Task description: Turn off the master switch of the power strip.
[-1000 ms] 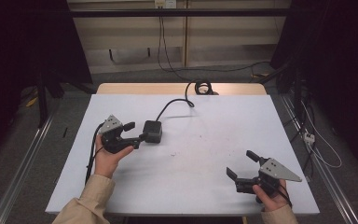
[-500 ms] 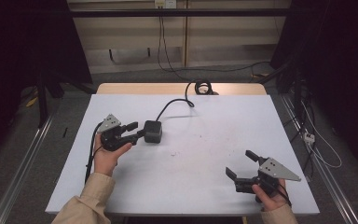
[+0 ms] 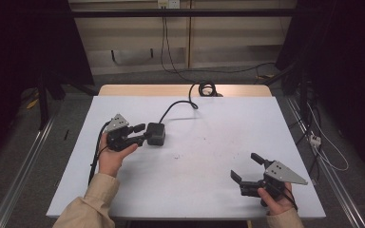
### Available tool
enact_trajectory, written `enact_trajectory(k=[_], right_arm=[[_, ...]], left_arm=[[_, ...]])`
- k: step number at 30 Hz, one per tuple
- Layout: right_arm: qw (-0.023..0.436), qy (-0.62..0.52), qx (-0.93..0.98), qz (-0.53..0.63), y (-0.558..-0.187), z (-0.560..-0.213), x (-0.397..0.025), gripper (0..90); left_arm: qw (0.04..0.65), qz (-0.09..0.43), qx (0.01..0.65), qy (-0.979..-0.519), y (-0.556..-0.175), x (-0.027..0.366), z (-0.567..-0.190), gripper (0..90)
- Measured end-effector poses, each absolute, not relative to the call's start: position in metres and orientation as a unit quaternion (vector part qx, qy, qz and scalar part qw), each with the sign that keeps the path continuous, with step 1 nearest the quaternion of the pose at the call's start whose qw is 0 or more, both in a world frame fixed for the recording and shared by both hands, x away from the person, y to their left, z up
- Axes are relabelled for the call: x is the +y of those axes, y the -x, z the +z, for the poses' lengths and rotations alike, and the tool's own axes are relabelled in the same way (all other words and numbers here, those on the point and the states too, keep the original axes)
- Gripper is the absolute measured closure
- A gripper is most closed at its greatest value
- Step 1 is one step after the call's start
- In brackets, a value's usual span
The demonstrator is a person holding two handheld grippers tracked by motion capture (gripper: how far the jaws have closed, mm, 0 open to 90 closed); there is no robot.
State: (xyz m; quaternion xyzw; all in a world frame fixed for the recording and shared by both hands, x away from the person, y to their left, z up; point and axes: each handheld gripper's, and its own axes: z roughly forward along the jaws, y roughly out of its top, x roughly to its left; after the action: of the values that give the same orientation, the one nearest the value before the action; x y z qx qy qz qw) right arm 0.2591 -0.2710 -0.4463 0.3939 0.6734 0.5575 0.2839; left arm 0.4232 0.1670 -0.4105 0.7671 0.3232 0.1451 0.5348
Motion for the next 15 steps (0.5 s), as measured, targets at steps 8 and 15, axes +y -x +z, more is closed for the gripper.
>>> enact_trajectory(k=[8,15], right_arm=[[0.284,-0.392,0.675,0.558,-0.2591,-0.4462,-0.2707,2.5],[0.283,-0.39,0.676,0.558,-0.2595,-0.4463,-0.2704,2.6]], left_arm=[[0.537,0.144,0.326,-0.764,-0.4251,0.1673,-0.4111,55.7],[0.539,0.139,0.334,-0.76,-0.4267,0.1686,-0.4114,59.2]])
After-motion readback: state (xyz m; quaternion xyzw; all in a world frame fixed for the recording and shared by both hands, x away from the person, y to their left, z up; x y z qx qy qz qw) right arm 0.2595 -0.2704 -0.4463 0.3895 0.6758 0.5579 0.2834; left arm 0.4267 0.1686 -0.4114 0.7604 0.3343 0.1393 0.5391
